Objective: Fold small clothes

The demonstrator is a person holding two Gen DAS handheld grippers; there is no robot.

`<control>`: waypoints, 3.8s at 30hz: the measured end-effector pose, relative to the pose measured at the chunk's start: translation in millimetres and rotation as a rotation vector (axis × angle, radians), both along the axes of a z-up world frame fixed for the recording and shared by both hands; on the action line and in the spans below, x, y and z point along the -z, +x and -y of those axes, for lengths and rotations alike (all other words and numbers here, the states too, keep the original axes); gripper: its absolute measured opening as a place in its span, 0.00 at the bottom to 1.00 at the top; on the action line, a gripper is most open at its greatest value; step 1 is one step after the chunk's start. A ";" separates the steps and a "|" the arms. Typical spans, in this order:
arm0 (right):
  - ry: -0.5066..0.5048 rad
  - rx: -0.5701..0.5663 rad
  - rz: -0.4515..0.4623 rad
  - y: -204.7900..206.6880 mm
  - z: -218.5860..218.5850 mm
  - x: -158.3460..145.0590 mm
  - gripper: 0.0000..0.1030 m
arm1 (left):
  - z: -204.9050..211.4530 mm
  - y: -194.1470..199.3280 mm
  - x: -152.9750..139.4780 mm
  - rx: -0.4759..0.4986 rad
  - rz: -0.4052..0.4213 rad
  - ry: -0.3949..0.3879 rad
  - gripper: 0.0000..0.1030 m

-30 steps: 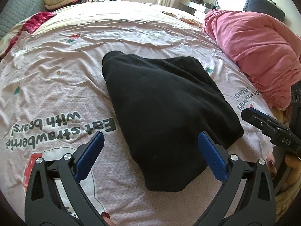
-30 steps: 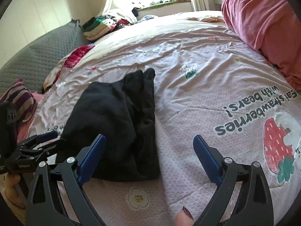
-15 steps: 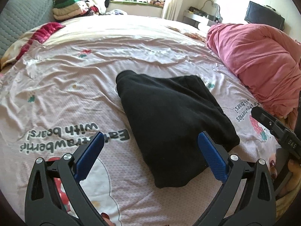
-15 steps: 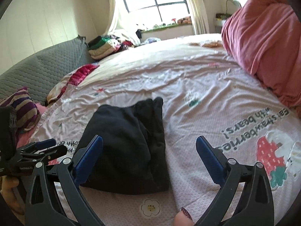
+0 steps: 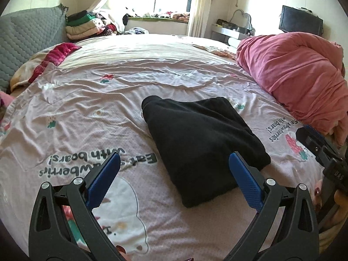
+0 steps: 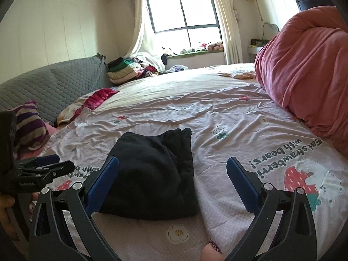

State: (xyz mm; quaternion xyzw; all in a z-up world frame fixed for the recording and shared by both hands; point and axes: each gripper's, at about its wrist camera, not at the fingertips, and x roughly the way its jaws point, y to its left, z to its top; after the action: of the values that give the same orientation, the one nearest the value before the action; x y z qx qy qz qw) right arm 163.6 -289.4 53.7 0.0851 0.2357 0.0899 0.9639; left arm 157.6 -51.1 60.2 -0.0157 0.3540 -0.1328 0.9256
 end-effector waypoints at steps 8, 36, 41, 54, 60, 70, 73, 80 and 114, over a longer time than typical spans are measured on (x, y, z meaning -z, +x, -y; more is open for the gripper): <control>0.003 0.000 0.027 -28.1 -3.6 4.7 0.96 | -12.4 -31.0 13.2 -0.025 0.013 0.002 0.91; -0.147 0.003 -0.116 -69.7 -38.9 68.1 0.96 | -28.5 -66.8 59.2 -0.059 -0.058 0.000 0.91; -0.194 0.004 -0.173 -62.8 -45.1 82.6 0.96 | -23.8 -63.9 68.7 -0.058 -0.084 0.014 0.91; -0.139 0.040 -0.207 -54.3 -32.1 86.0 0.96 | -22.8 -59.2 74.1 -0.071 -0.112 0.033 0.91; -0.147 0.037 -0.202 -54.1 -32.9 85.7 0.96 | -23.0 -59.1 74.5 -0.077 -0.113 0.038 0.91; -0.150 0.040 -0.200 -54.5 -33.0 85.7 0.96 | -25.5 -59.0 73.3 -0.089 -0.115 0.037 0.91; -0.149 0.039 -0.201 -54.5 -32.9 85.8 0.96 | -26.7 -59.1 72.8 -0.095 -0.115 0.037 0.91; -0.154 0.039 -0.203 -53.8 -32.2 87.1 0.96 | -28.4 -59.3 71.7 -0.100 -0.121 0.028 0.91; -0.167 0.037 -0.210 -49.8 -32.6 89.8 0.96 | -26.5 -60.6 70.3 -0.100 -0.130 0.035 0.91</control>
State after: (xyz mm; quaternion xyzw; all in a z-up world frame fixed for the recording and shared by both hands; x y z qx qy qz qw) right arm 113.8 -256.8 -36.1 0.0177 0.3405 0.0427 0.9391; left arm 97.0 -24.5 -10.0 -0.0260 0.4143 -0.0789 0.9064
